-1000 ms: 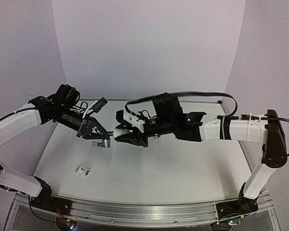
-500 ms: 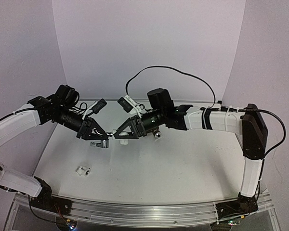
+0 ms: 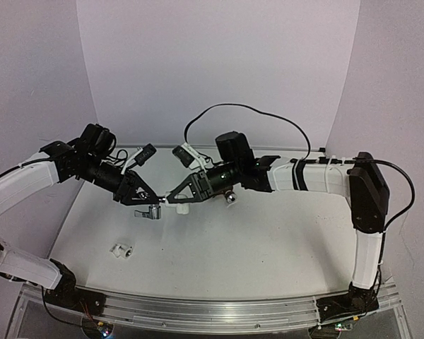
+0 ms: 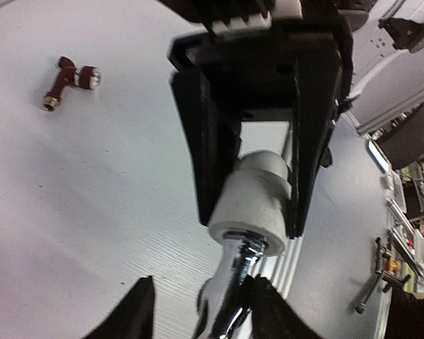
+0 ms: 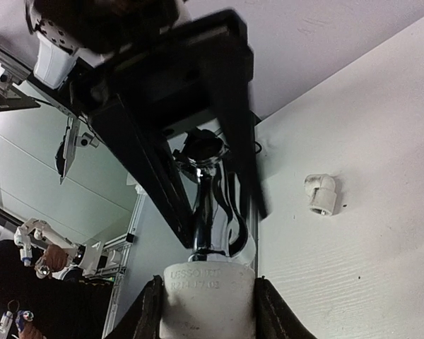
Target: Install the water faucets
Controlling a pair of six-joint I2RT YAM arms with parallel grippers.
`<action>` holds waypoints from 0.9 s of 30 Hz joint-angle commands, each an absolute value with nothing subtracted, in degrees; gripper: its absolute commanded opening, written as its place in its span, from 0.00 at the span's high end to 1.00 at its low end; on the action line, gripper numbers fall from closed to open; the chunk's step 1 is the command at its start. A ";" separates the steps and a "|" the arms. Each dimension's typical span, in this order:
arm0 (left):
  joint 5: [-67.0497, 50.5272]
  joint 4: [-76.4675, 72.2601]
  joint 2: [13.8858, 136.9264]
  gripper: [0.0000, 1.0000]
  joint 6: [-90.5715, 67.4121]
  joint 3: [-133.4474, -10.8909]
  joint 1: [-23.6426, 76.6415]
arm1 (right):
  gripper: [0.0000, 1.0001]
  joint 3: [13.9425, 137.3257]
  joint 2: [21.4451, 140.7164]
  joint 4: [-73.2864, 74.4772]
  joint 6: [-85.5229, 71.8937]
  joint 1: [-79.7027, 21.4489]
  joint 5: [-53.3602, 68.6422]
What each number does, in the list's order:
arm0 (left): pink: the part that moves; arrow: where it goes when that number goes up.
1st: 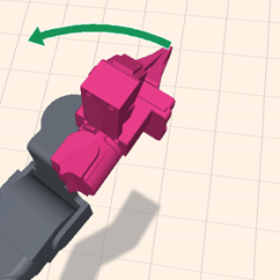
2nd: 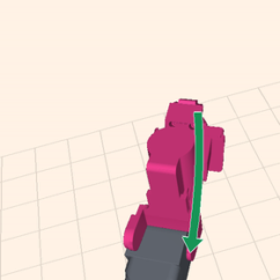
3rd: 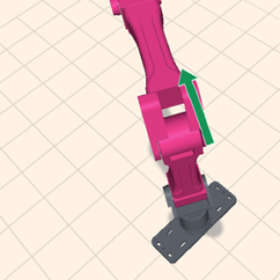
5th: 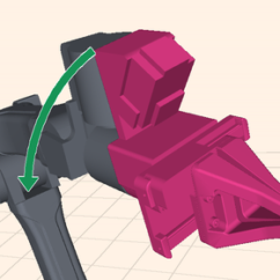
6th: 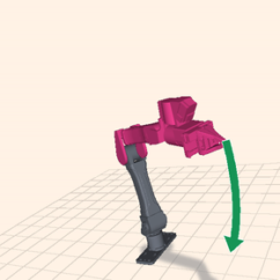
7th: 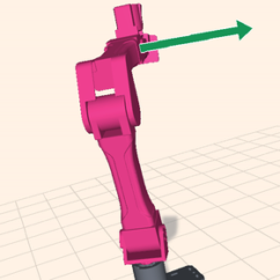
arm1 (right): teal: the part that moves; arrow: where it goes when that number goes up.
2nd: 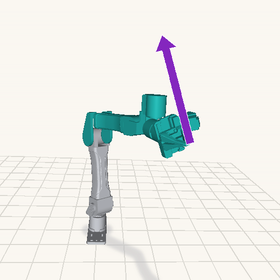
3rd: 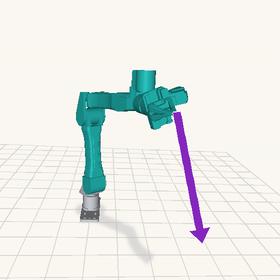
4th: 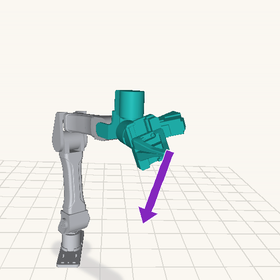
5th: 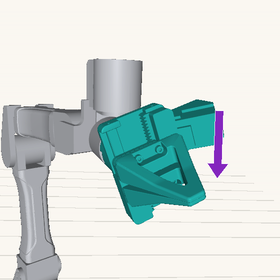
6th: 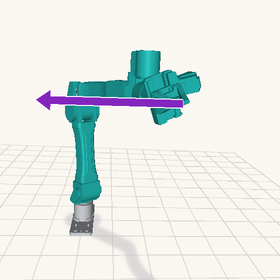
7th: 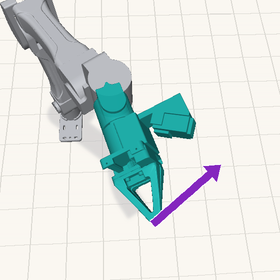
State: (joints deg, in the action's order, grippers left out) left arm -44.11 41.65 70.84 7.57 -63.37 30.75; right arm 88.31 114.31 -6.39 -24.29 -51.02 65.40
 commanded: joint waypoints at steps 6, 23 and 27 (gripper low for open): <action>-18.59 28.75 60.79 0.00 0.39 -64.56 29.54 | 1.00 76.20 106.36 -7.06 -25.13 -42.80 59.20; -11.26 22.10 63.10 0.01 -12.27 -58.86 29.49 | 1.00 47.66 94.85 -24.04 -55.93 -3.03 43.90; -11.63 21.85 63.70 0.01 -13.31 -58.52 29.49 | 0.98 47.22 96.96 -22.60 -55.65 1.44 44.81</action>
